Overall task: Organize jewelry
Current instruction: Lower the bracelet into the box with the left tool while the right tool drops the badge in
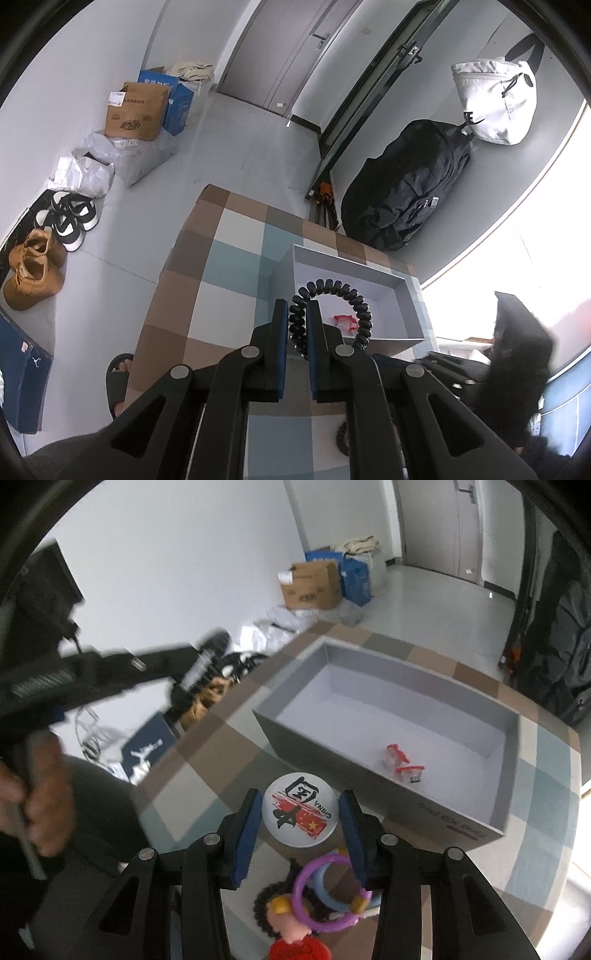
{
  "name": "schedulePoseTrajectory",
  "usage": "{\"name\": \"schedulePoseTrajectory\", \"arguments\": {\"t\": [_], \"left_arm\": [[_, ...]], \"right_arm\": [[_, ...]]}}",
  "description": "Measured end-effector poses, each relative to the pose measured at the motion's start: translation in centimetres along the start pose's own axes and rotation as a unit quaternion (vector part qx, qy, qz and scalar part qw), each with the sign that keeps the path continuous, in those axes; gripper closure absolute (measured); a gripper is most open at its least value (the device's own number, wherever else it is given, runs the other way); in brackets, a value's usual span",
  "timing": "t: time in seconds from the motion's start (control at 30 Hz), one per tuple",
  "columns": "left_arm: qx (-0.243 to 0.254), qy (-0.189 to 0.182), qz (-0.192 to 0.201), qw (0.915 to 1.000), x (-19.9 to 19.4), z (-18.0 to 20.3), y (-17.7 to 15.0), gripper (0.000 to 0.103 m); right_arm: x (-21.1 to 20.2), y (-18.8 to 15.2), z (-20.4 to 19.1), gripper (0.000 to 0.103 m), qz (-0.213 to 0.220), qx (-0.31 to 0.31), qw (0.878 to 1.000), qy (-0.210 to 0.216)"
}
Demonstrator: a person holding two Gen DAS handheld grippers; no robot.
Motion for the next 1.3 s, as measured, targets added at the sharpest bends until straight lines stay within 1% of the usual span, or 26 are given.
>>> {"name": "schedulePoseTrajectory", "arguments": {"t": [0.07, 0.27, 0.4, 0.57, 0.63, 0.83, 0.97, 1.2, 1.3], "left_arm": [[-0.003, -0.005, -0.002, 1.0000, 0.4, 0.2, 0.1, 0.098], [0.007, 0.001, 0.002, 1.0000, 1.8, 1.5, 0.7, 0.098], [0.020, 0.004, -0.003, 0.9998, 3.1, 2.6, 0.8, 0.098], [0.050, 0.009, -0.012, 0.9986, 4.7, 4.3, 0.9, 0.098], [0.059, 0.012, -0.020, 0.9980, 5.4, 4.8, 0.8, 0.098], [0.065, 0.012, -0.036, 0.9972, 7.0, 5.4, 0.9, 0.098], [0.074, 0.018, -0.046, 0.9961, 7.8, 5.6, 0.8, 0.098], [0.086, 0.026, -0.062, 0.9940, 9.0, 6.1, 0.6, 0.098], [0.084, 0.029, -0.066, 0.9938, 9.4, 6.0, 0.6, 0.098]], "right_arm": [[-1.0, 0.3, 0.4, 0.061, 0.017, 0.009, 1.000, -0.001], [-3.3, 1.4, 2.9, 0.061, 0.058, 0.034, 0.998, -0.011], [-4.1, 1.9, 5.1, 0.061, 0.075, 0.045, 0.996, -0.019], [-4.3, 2.3, 7.7, 0.061, 0.088, 0.059, 0.994, -0.028], [-3.9, 2.3, 8.5, 0.061, 0.090, 0.065, 0.993, -0.026], [-2.8, 1.8, 10.0, 0.061, 0.083, 0.081, 0.993, -0.011], [-2.2, 1.6, 11.2, 0.061, 0.084, 0.102, 0.991, 0.002], [-1.3, 1.5, 11.9, 0.061, 0.075, 0.111, 0.991, 0.010], [-1.0, 1.2, 12.3, 0.061, 0.066, 0.119, 0.991, 0.010]]}}
Point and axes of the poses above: each gripper's, at about its wrist camera, not at the fingertips, and x roughly the way its jaws point, z to its right, y to its top, the point moved 3 cm from there along x, roughly the way its jaws point, and after that the axes turned 12 degrees about -x, right-handed, at the moved point
